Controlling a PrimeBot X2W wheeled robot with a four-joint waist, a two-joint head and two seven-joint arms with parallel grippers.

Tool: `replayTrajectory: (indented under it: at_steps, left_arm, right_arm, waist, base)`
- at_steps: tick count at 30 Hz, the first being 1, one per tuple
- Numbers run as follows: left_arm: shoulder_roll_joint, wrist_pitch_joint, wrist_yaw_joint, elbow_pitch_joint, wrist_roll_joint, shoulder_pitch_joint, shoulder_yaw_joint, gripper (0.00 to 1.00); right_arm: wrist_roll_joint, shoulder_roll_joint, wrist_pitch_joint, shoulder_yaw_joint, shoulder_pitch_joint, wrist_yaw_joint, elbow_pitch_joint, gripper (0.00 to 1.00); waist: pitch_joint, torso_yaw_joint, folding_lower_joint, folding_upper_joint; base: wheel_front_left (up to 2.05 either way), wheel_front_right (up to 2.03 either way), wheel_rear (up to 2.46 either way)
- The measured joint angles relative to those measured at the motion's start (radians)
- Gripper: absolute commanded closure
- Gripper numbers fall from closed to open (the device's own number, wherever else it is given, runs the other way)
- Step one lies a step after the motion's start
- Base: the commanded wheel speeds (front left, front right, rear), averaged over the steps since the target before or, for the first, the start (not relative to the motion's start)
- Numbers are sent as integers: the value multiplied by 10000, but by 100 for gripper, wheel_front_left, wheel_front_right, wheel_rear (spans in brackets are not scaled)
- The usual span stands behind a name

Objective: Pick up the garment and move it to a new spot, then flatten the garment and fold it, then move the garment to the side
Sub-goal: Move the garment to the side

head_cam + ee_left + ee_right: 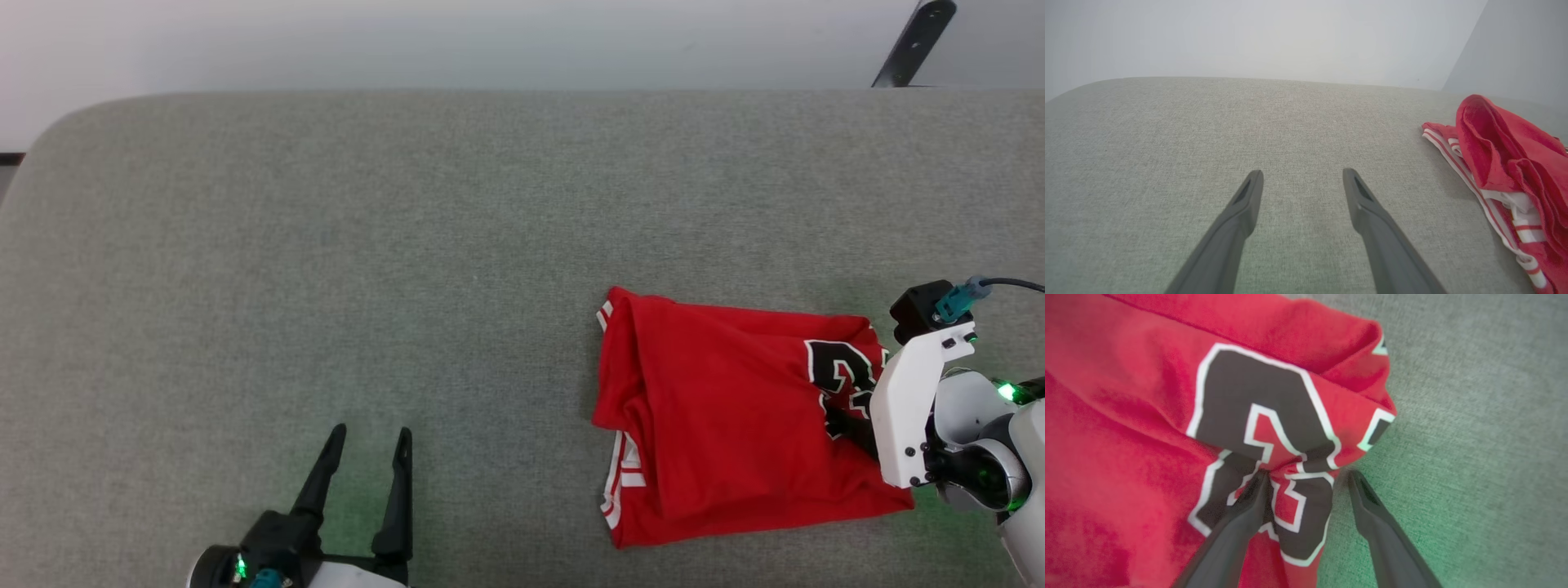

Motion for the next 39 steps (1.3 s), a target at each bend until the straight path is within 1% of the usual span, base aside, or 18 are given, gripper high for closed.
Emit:
replayTrajectory:
  at_steps: [1, 2, 3, 4, 5, 9, 15, 21, 23, 30, 35, 39]
  left_arm:
    - [-4, -2, 0, 13, -8, -32, -29, 0]
    - [-6, -2, 2, 31, -10, -49, -46, 0]
    - [-6, 0, 4, 59, -13, -67, -63, 0]
    - [-6, 0, 29, 77, -17, -83, -81, 0]
    - [-6, 0, 27, 96, -29, -101, -88, 0]
    - [-13, 0, 31, 109, -29, -145, -146, 0]
    - [-13, 0, 17, 150, -27, -160, -90, 0]
    - [-13, 0, -15, 115, -102, -153, -153, 0]
    - [-17, 0, -10, 65, -115, -139, -228, 0]
    - [-21, 0, -33, -134, 6, -201, -232, 0]
    - [63, -2, -107, -280, 113, -265, -117, 0]
    - [184, 0, -146, -508, 224, -351, -59, 0]
  right_arm:
    - [10, -33, 13, 48, -11, 0, 12, 9]
    - [10, -44, 12, 56, -12, 0, 27, 57]
    - [10, -44, -15, 58, -14, -2, 52, 80]
    - [10, -46, -38, 65, -19, -2, 77, 99]
    - [10, -44, -75, 79, -24, -2, 105, 100]
    - [94, 127, -251, 232, -35, 0, 155, 100]
    - [278, 290, -731, 192, -14, 0, 307, 100]
    - [819, 497, -1496, -387, 252, 4, 253, 100]
    - [982, 443, -1743, -600, 370, 13, 115, 100]
    - [1007, -621, -2592, -1870, 618, 0, -130, 100]
    - [926, -1227, -2706, -2798, 630, 0, -290, 100]
    - [497, -1707, -2665, -3428, 575, 0, -221, 100]
  waist:
    - [39, 40, 0, 0]
    - [68, 77, 0, 0]
    - [91, 107, 0, 0]
    - [107, 128, 1, 0]
    - [109, 137, 0, 0]
    - [64, 110, 1, 0]
    - [-38, -47, 0, 0]
    - [-177, -394, 0, 0]
    - [-209, -556, 0, 0]
    - [-200, -1173, 0, 0]
    - [-68, -1529, 0, 0]
    - [137, -1654, 0, 0]
  base:
    - [0, 0, 0]
    - [0, 0, 0]
    - [0, 0, 0]
    - [0, 0, 0]
    - [0, 0, 0]
    - [0, 0, 0]
    - [0, 0, 0]
    - [0, 0, 0]
    - [0, 0, 0]
    - [0, 0, 0]
    - [0, 0, 0]
    - [0, 0, 0]
